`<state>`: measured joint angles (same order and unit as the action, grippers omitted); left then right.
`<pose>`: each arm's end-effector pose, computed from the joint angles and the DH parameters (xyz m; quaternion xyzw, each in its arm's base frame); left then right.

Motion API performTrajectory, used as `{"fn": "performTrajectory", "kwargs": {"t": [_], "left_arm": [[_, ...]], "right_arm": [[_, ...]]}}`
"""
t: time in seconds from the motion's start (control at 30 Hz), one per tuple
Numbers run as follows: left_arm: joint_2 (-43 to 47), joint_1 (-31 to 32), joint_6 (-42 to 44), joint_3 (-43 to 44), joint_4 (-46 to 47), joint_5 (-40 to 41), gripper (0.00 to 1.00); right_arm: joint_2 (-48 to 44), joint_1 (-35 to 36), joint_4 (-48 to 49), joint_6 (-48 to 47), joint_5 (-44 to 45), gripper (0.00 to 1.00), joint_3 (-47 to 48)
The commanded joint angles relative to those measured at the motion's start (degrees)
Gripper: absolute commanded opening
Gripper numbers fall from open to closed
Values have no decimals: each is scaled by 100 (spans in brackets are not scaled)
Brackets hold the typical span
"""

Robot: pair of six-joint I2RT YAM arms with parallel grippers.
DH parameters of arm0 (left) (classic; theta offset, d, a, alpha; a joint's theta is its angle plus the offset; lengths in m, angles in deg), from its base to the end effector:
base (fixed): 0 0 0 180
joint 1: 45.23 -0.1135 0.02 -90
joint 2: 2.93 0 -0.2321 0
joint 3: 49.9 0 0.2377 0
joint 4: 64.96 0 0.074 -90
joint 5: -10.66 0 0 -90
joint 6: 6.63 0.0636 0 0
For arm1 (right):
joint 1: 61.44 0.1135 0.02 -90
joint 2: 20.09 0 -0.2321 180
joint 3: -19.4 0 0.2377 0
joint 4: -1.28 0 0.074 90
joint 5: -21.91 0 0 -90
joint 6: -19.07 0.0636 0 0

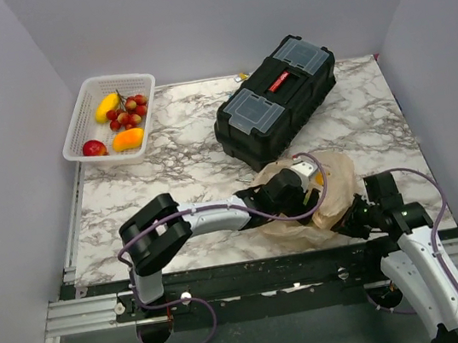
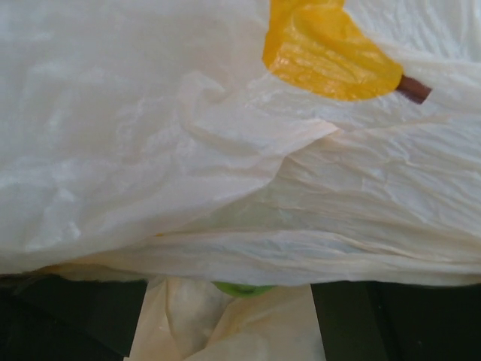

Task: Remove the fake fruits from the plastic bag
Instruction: Take out the fake fruit from the plastic bag.

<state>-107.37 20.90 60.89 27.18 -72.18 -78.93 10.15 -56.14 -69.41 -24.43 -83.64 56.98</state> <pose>0.1632 -0.3677 0.1509 0.3276 0.8225 -0.3225 0.3350 0.1138 0.0277 0.1399 0.3100 0.9135 0.2182 0.1479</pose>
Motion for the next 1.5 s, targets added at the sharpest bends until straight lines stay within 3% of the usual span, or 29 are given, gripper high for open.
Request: {"fn": "performTrajectory", "kwargs": {"t": [0.0, 0.2, 0.4, 0.63, 1.07, 1.3, 1.47], "left_arm": [[-253, 34, -86, 317, 12, 496, 78], [-573, 32, -50, 548, -116, 413, 71], [-631, 34, 119, 632, -269, 275, 40], [-45, 34, 113, 582, -448, -531, 18], [1678, -25, 135, 271, -590, -1833, 6], [2458, -354, 20, -379, -543, -2612, 0], [3155, -811, -226, -847, -522, -2621, 0]], "right_arm": [[-149, 16, 126, 19, -48, 1, -2], [-328, 15, 79, 174, -2, 1, 107], [-490, 17, 32, 330, 121, 1, 164], [-742, 15, -73, 462, 374, 1, 110], [-949, 19, -50, 697, 603, 1, 77], [-1116, 15, -98, 845, 700, 1, 103], [-1154, 15, -75, 807, 669, 1, 87]]}}
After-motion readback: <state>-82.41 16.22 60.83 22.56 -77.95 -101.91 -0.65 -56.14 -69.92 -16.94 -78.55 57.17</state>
